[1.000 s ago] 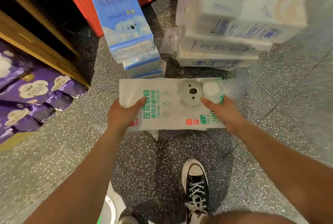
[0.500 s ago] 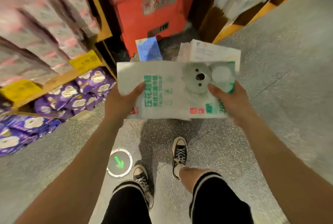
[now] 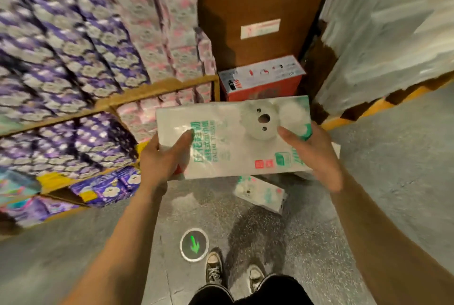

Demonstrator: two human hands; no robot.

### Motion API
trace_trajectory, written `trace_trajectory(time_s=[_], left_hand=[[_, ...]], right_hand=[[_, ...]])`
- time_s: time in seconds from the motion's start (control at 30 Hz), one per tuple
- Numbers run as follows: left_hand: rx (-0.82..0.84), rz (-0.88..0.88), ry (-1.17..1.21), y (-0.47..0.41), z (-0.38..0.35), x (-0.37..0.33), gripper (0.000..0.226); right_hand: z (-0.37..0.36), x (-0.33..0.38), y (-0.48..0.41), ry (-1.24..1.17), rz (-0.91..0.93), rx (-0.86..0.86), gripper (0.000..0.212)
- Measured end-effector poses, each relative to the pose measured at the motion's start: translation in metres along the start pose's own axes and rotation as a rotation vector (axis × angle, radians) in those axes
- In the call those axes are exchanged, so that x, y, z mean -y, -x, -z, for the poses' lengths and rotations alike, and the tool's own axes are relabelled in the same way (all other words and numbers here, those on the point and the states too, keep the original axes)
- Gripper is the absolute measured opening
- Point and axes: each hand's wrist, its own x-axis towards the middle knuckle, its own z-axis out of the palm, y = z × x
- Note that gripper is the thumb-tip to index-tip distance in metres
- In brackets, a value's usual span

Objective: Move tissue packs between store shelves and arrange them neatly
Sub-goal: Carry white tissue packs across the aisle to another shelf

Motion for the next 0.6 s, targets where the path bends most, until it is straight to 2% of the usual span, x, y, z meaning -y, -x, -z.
trace_trajectory(time_s=[0.17,0.27,0.4,0.47,0.6], left_hand=[[-0.223,-0.077,0.083,0.072,0.042,-0.024,0.021],[-0.353,-0.169,0.090,0.121,0.072,-0.027,0.012],[-0.542,-0.282,0.031,0.178,0.120,-0.020,0.018],[-0.626,-0.251,0.071,0.214,0.157,-0.007,0.021],[-0.781,-0.191,0.129,0.295,0.237,0.024,0.044]], right_hand=[[-0.007,0.043,0.020,-0.061,0.082,0.129,0.020],[-0.025,0.065,0.038,-0.085,0.108,0.234,0.021],[-0.063,0.088,0.074,-0.119,0.164,0.419,0.020],[-0.095,0.104,0.103,-0.110,0.203,0.521,0.019],[-0.172,0.131,0.178,-0.054,0.309,0.736,0.017]])
